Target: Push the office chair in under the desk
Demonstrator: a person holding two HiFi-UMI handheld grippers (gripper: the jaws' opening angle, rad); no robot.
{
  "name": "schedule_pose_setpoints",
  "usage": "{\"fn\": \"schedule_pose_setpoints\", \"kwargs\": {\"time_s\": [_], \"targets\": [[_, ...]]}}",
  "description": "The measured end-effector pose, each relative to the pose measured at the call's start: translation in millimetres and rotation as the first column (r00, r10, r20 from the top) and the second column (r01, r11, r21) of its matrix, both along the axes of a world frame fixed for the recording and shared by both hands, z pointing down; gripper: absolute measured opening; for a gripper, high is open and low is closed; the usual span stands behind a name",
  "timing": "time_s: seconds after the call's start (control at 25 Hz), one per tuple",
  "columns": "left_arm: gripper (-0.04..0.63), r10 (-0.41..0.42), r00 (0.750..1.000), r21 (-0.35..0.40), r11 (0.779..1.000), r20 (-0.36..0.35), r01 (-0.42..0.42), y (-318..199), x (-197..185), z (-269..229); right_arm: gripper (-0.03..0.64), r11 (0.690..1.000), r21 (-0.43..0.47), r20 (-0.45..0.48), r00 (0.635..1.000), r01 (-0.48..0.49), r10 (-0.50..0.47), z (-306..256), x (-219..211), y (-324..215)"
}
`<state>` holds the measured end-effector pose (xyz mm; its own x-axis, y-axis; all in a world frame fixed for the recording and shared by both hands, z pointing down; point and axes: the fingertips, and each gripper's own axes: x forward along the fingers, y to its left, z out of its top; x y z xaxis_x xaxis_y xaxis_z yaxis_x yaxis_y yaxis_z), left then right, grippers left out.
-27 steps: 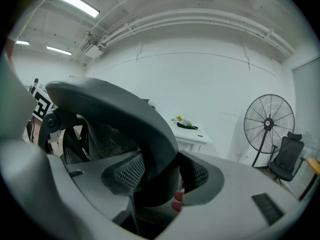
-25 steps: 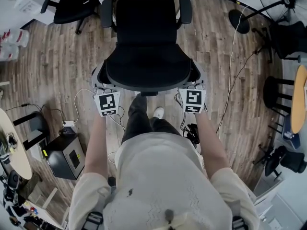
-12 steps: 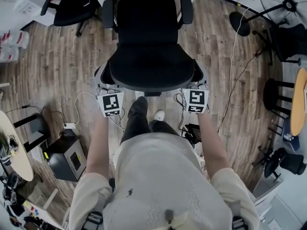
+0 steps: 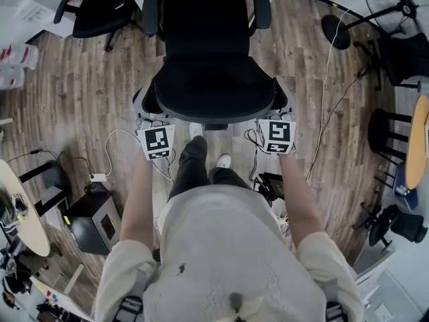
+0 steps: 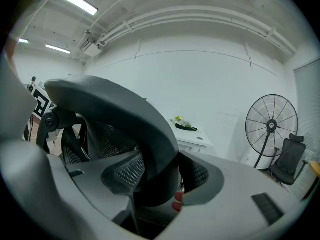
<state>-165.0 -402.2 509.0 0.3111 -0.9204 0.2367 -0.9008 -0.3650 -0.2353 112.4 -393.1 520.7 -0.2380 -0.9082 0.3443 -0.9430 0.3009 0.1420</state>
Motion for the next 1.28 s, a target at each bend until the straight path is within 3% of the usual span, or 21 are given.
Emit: {"fn": "schedule_pose_setpoints", "kwargs": {"time_s": [1.28], "targets": [[0.213, 0.023, 1.0, 0.006, 1.0, 0.002, -0.023, -110.2, -22.1, -9.3, 0.225, 1.0, 0.002, -0.005, 1.0, -0.028, 0.028, -9.9, -23.0, -105.6]]}}
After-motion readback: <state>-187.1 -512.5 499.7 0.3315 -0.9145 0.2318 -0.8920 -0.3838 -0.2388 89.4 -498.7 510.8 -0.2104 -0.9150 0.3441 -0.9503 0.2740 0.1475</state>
